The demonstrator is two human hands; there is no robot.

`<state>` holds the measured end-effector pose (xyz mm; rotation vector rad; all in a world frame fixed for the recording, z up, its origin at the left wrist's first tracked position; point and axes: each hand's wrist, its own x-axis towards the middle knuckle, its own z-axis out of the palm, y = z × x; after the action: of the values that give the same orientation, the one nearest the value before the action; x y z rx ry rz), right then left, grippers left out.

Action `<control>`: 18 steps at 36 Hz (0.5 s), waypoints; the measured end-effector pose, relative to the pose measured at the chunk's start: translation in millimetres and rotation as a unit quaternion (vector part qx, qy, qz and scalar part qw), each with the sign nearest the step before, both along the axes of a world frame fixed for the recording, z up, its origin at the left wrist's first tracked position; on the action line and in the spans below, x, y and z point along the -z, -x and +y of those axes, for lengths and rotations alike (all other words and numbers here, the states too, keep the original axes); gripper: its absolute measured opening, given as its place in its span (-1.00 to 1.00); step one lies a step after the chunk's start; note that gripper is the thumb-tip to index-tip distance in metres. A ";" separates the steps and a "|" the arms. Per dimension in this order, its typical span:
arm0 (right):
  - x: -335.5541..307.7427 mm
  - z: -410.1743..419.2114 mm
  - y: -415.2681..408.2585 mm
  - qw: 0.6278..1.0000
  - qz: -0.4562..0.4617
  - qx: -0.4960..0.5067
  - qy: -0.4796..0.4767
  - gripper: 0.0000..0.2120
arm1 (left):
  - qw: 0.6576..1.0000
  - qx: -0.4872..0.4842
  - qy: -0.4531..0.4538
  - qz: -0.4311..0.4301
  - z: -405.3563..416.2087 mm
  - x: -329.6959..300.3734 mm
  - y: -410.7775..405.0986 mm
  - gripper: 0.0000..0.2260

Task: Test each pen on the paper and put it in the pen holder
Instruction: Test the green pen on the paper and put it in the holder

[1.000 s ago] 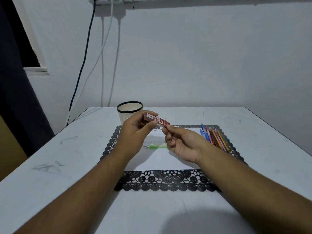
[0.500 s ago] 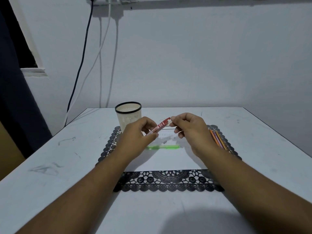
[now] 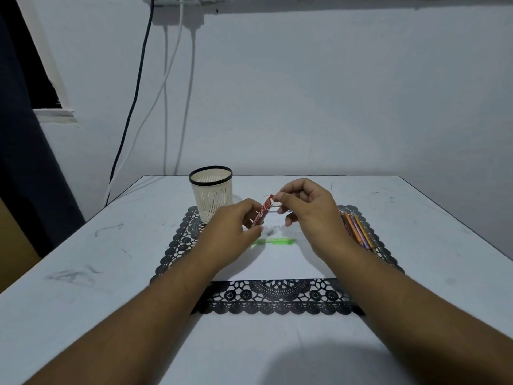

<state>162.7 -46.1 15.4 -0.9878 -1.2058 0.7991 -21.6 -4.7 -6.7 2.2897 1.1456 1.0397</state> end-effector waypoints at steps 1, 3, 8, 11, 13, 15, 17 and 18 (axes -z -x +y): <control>-0.7 -0.2 -0.2 1.000 0.010 -0.006 0.001 -0.94 | 1.000 0.000 -0.006 0.007 -0.3 -0.1 -0.3 -0.72; -1.5 -0.3 -0.3 1.000 0.013 -0.014 0.004 -0.95 | 1.000 0.006 -0.019 0.022 -1.5 -0.9 -0.9 -0.64; -0.2 0.0 0.8 1.000 0.013 -0.018 0.006 -0.95 | 0.998 0.008 -0.041 0.050 -4.5 -1.4 -1.3 -0.56; -1.3 -0.8 0.3 1.000 0.017 -0.016 0.003 -0.95 | 0.997 0.009 -0.053 0.061 -5.4 -1.6 -2.2 -0.57; -2.9 -1.2 0.6 0.999 0.030 -0.017 -0.001 -0.94 | 0.997 0.008 -0.053 0.064 -5.9 -2.2 -2.4 -0.59; -4.7 -1.5 1.5 0.999 0.047 -0.013 -0.007 -0.93 | 0.997 0.010 -0.051 0.063 -6.4 -2.5 -2.4 -0.60; -6.7 -1.4 1.2 0.998 0.065 -0.005 -0.016 -0.93 | 0.997 0.015 -0.052 0.062 -7.1 -2.7 -2.5 -0.61; -7.9 -1.5 0.2 0.997 0.073 0.000 -0.022 -0.94 | 0.997 0.016 -0.053 0.060 -7.1 -2.8 -2.7 -0.61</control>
<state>162.4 -47.6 23.2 -0.8785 -1.0935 0.8268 -18.9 -11.8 -3.9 2.4751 1.1198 0.9849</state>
